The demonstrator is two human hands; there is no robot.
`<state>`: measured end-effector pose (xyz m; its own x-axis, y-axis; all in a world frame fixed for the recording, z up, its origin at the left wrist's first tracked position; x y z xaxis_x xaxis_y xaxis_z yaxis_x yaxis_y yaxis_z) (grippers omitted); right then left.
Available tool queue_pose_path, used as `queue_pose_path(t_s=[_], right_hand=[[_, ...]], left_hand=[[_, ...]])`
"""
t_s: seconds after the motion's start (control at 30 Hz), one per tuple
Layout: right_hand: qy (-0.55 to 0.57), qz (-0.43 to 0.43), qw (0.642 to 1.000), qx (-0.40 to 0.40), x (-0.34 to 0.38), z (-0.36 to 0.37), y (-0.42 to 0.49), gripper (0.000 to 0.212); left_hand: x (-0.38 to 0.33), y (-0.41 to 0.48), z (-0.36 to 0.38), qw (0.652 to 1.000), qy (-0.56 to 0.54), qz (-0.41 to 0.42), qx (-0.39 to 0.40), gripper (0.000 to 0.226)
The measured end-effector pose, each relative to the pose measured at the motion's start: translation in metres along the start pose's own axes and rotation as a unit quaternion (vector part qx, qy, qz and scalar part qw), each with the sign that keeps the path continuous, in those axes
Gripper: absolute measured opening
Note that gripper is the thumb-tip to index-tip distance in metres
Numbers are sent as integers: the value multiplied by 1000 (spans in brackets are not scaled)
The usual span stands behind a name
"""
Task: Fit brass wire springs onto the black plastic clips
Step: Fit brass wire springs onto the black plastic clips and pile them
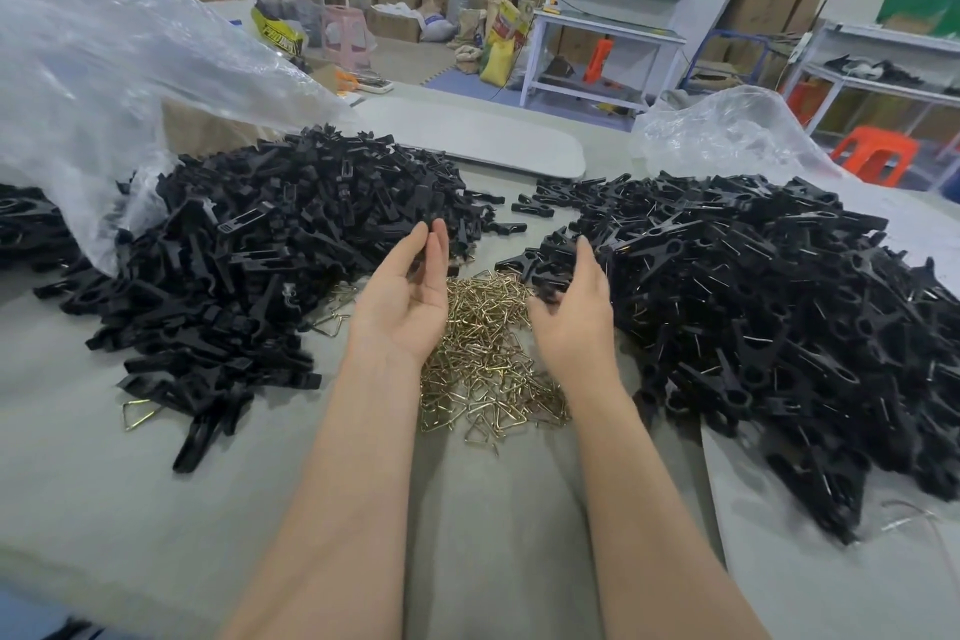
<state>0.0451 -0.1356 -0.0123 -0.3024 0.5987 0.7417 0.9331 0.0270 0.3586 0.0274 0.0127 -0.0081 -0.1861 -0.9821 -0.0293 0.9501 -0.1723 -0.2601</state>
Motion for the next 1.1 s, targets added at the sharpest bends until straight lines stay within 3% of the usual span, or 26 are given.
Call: queue_pose_path(t_s=[0.1, 0.23, 0.43, 0.5, 0.63, 0.73, 0.8, 0.9, 1.0, 1.1], right_hand=[[-94, -64, 992, 62, 6, 4, -2, 57], [-184, -80, 959, 199, 13, 27, -15, 55], [-125, -64, 987, 79, 6, 25, -10, 15], [-68, -58, 995, 39, 3, 18, -9, 14], [95, 1, 995, -6, 0, 6, -3, 8], [140, 6, 990, 12, 2, 5, -2, 11], [129, -6, 992, -8, 2, 1, -1, 14], [248, 40, 967, -43, 1, -4, -1, 12], [329, 58, 941, -52, 0, -10, 0, 10], [329, 48, 943, -26, -1, -19, 0, 24]], left_hand=[[1, 3, -3, 1000, -17, -2, -6, 27], [2, 5, -5, 998, 39, 2, -48, 13], [3, 4, -4, 1000, -1, -12, -21, 15], [4, 3, -3, 1000, 5, -21, -10, 22], [4, 5, -2, 988, 148, 26, -43, 8], [3, 6, -2, 915, 365, 123, -118, 8], [5, 6, -2, 840, 488, 179, -153, 13], [9, 8, 0, 708, 645, 243, -153, 15], [15, 9, 1, 588, 744, 287, -136, 18], [19, 11, -1, 518, 791, 298, -130, 19]])
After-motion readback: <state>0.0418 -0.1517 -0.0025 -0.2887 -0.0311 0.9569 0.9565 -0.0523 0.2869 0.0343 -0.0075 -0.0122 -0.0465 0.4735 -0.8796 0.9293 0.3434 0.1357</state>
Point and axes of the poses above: each hand's wrist, its own y-axis towards the middle knuckle, its own z-axis out of the palm, x = y × z, the point moved 3 cm from there along y, towards the middle knuckle, and after that the axes turned 13 degrees about -z, right-handed, at the moved point
